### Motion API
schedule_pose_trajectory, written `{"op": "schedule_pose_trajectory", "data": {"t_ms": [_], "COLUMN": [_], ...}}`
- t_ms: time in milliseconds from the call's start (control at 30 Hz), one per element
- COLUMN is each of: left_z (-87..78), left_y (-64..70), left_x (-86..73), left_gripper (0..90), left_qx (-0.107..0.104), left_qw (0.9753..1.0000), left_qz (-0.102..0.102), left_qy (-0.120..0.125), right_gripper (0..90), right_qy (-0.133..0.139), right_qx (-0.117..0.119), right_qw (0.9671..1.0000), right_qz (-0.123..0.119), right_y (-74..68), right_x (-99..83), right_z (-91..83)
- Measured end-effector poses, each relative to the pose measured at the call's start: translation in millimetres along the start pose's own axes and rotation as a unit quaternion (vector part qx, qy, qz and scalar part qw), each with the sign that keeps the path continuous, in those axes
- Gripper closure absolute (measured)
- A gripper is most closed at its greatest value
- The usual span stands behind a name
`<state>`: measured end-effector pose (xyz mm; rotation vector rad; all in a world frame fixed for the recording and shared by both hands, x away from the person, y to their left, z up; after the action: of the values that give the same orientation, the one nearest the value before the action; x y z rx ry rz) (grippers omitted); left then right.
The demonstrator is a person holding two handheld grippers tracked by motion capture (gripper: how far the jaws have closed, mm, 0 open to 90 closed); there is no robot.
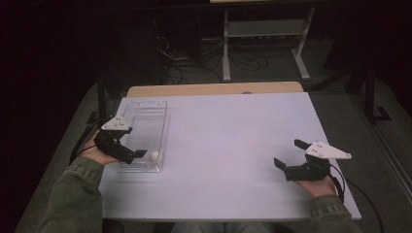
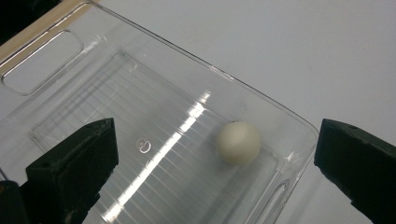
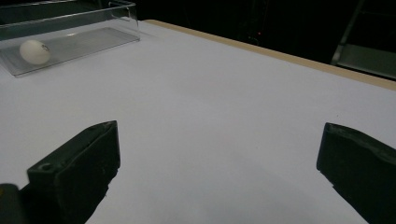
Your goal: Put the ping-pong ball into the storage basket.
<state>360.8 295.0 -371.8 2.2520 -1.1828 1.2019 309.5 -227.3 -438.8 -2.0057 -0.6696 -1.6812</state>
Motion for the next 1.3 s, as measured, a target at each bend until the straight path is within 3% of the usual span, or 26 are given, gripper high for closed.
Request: {"op": "schedule_pose_trajectory", "data": {"t_ms": [67, 100, 167, 400, 667, 867, 1300], "left_z": [-1.4, -3.4, -4.4, -7.2, -8.6, -7.0, -7.6], "left_y": [-0.3, 0.0, 0.7, 5.0, 9.1, 10.6, 14.6], "left_x": [-1.3, -2.7, -5.0, -7.4, -8.6, -7.2, -15.9], "left_gripper": [0.0, 0.0, 0.0, 0.0, 0.0, 0.0, 0.0], "left_qx": [0.000, -0.004, -0.001, 0.012, 0.036, 0.033, 0.049], "left_qw": [0.9999, 0.9992, 0.9985, 0.9966, 0.9946, 0.9930, 0.9902], "left_qz": [-0.007, -0.022, -0.028, -0.033, -0.028, -0.033, -0.045], "left_qy": [0.011, 0.034, 0.046, 0.074, 0.093, 0.109, 0.123], "right_gripper": [0.0, 0.0, 0.0, 0.0, 0.0, 0.0, 0.0], "right_qy": [0.000, -0.001, -0.001, -0.001, 0.002, 0.004, 0.010], "right_qx": [0.000, 0.000, 0.000, 0.000, 0.001, 0.000, -0.005], "right_qw": [1.0000, 1.0000, 1.0000, 1.0000, 1.0000, 1.0000, 0.9999], "right_qz": [0.000, 0.000, 0.000, 0.002, 0.000, 0.001, 0.000], "right_y": [0.0, -0.2, -0.2, 0.0, -0.3, -0.5, 0.7], "right_x": [0.0, -0.1, -0.1, -0.2, 0.4, 0.6, 1.3], "right_z": [0.0, 0.1, 0.1, 0.0, -0.1, -0.3, -1.7]}}
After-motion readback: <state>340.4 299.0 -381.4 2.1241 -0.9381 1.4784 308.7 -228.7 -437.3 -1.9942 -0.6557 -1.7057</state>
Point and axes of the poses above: each handheld gripper's, and its own axes: z roughly forward along the jaws, x roughly out of its top, y roughly to its right, the point moved 4 cm from there along z, roughly forward along the jaws, and after that the axes turned 11 degrees about y, right-handed, at the moved point
